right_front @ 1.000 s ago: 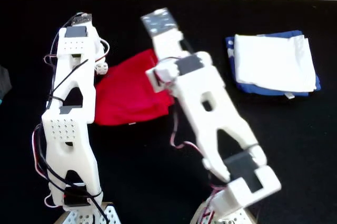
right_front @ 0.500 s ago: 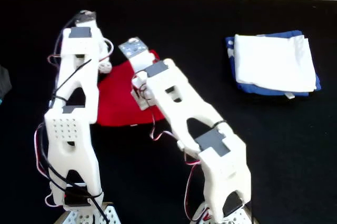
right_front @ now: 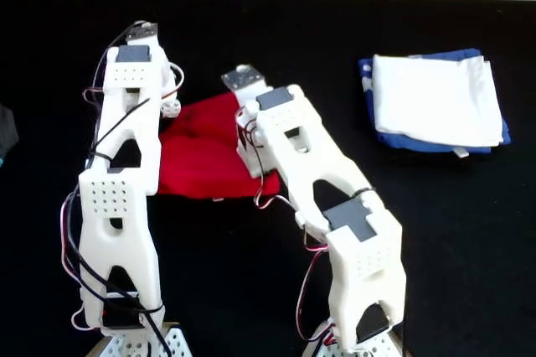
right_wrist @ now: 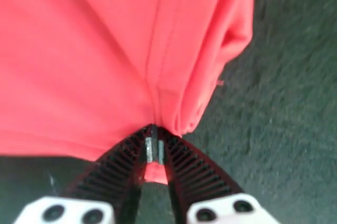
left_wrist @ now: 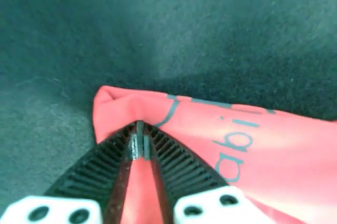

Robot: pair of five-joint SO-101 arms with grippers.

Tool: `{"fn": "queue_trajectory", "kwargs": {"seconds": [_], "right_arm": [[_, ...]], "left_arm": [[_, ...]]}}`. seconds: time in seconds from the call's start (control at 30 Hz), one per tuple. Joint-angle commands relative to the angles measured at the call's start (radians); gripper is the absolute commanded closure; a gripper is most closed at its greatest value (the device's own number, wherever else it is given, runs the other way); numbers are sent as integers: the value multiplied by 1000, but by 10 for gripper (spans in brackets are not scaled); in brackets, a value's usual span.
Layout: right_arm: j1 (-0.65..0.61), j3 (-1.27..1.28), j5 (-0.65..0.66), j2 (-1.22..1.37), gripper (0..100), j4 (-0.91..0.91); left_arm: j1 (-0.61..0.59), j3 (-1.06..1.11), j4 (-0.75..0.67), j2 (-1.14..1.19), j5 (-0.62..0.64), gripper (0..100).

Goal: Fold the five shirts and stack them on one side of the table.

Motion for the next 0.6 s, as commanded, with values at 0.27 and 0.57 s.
{"fn": "queue_trajectory", "kwargs": {"seconds": [0.27,0.57], "right_arm": [[42,-45,31,-199,992,12],[82,-47,26,-286,992,-191]], "left_arm": [[-25,-302,330,-8,-6,991],[-120,41,359,-283,-35,990]]}}
